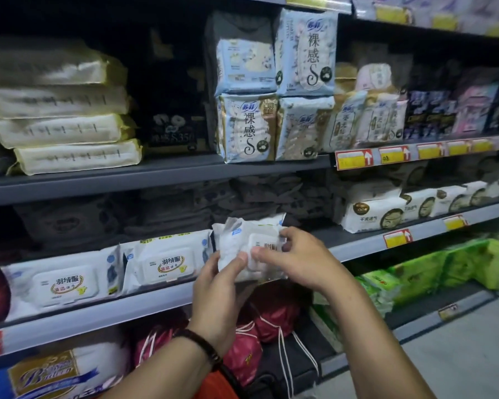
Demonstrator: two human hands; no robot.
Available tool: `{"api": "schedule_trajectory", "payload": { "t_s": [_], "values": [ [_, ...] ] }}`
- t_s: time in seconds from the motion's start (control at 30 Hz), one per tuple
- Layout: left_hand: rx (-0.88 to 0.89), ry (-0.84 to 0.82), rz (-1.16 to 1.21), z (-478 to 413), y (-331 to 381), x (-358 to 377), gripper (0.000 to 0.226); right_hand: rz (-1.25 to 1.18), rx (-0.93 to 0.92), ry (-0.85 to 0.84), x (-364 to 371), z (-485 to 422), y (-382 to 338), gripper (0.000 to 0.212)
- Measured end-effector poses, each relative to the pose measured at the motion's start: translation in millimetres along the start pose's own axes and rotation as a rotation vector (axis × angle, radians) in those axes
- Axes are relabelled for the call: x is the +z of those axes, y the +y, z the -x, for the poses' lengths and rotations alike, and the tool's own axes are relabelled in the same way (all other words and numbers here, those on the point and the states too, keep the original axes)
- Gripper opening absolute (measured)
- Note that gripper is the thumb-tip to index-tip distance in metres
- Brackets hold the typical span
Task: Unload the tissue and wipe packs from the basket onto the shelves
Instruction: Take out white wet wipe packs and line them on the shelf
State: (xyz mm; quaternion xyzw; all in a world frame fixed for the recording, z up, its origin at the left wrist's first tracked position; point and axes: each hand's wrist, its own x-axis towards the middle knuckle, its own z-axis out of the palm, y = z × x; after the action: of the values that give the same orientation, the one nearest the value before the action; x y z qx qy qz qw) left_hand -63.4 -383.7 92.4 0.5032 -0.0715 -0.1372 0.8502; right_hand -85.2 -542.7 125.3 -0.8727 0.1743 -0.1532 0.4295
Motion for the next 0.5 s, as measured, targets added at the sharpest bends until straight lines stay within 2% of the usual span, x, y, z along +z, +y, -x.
{"api": "schedule_trajectory", "payload": {
  "t_s": [0.07,0.13,0.2,0.27,0.33,0.43,0.5],
  "values": [
    [-0.028,-0.036,-0.015,-7.3,-0.9,13.5,0.018,-0.035,-0.025,0.025,-1.6,3.9,0.0,0.079],
    [-0.023,-0.096,-0.069,-15.8,-1.9,21.4,0.019,-0.113,-0.015,0.106,-8.9,2.9,4.6,0.075],
    [0.103,-0.200,-0.263,-26.8,-0.7,23.6,0.024,-0.136,0.001,0.162,-18.4,-1.8,11.2,0.073],
    [0.245,-0.297,-0.494,-40.0,-1.1,20.2,0.029,-0.127,0.047,0.251,-26.3,-6.3,18.9,0.088],
    [0.470,-0.369,-0.852,-58.9,-5.8,11.7,0.032,-0.078,0.095,0.398,-30.7,-11.3,30.3,0.096],
    [0.948,-0.407,-1.660,-90.5,-15.9,-1.1,0.052,0.053,0.093,0.582,-25.1,-22.7,50.5,0.095],
    [1.134,-0.619,-2.020,-107.6,-22.4,-0.1,0.051,0.080,0.086,0.643,-15.8,-31.3,63.2,0.094]
  ]
}}
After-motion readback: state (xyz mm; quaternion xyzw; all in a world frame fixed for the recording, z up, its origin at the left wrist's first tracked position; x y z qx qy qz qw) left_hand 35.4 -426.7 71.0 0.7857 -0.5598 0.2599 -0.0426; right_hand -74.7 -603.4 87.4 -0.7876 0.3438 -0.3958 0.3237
